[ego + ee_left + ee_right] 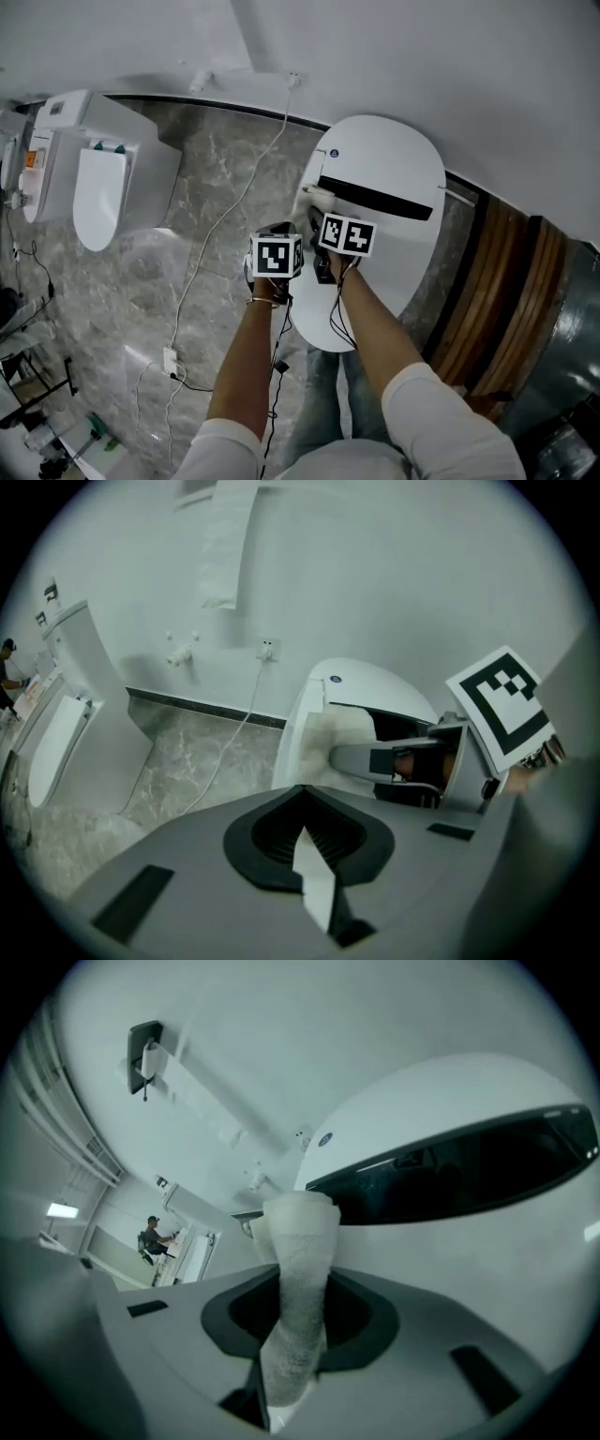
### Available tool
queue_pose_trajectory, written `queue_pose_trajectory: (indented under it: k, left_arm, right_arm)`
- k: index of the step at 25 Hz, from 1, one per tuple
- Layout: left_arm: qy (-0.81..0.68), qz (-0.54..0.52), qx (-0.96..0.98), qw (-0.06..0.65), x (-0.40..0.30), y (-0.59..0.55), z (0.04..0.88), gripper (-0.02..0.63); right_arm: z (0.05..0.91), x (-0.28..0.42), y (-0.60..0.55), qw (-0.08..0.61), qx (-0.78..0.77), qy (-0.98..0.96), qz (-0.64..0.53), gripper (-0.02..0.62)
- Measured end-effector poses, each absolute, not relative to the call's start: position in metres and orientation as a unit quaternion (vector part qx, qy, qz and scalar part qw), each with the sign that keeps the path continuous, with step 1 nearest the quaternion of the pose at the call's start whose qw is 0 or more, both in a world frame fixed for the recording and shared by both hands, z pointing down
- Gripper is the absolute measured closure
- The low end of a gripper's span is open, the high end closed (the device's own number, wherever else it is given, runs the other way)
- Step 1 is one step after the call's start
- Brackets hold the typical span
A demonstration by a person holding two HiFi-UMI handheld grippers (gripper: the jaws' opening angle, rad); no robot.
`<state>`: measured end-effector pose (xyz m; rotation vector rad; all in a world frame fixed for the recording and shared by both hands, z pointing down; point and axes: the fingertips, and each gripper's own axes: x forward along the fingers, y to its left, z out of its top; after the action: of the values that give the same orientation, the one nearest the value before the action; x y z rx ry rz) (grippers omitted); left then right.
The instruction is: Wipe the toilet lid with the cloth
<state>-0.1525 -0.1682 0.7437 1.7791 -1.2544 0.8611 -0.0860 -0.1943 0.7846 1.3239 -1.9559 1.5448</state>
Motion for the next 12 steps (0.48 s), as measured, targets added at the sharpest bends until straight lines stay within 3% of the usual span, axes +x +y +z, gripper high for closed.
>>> queue_pose_trajectory:
  k: [5, 12]
  left_arm:
    - [-0.467, 0.316, 0.718, 0.409, -0.093, -0.155, 0.751, 0.594]
    - [-0.400, 0.315, 0.755, 0.412, -0.008, -0.138, 0.747, 0.594]
  right_arm:
    - [0.780, -0.030, -0.180, 0.180, 0.496, -0.672, 0.519, 0.500]
    - [0.781, 0.127, -0.139, 0.187, 0.580, -0.619, 0.496, 0.499]
